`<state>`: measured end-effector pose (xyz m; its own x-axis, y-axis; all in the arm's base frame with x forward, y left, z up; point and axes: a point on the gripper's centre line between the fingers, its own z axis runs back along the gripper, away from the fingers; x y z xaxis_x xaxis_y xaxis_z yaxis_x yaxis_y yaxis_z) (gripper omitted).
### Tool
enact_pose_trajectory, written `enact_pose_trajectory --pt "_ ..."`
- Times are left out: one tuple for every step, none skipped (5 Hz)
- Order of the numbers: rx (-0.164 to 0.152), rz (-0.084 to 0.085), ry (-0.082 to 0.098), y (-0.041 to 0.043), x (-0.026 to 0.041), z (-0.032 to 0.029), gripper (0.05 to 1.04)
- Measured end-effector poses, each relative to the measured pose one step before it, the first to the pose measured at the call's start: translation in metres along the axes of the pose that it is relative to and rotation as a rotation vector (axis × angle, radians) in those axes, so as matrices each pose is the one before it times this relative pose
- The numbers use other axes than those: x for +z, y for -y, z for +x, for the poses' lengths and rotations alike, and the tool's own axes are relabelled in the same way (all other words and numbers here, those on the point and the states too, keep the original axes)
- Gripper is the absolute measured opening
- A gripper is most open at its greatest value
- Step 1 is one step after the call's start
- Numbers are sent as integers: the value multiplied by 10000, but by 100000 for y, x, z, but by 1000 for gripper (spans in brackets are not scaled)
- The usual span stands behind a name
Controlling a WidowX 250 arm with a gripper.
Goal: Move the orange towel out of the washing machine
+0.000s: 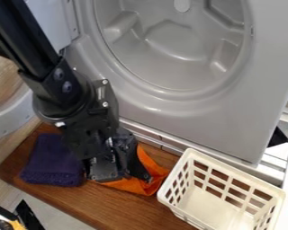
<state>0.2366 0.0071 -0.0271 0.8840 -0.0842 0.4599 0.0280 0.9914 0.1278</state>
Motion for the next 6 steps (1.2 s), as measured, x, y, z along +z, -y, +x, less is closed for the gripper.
enact_pose_trajectory --pt "59 20 -101 -17 58 -50 814" --pt "46 -47 141 -59 733 680 1007" --pt "-75 -139 245 51 1155 1503 1005" --pt "103 14 163 62 1154 937 999" --pt "337 101 301 158 1772 1450 999" --pt "246 41 128 9 1107 838 999"
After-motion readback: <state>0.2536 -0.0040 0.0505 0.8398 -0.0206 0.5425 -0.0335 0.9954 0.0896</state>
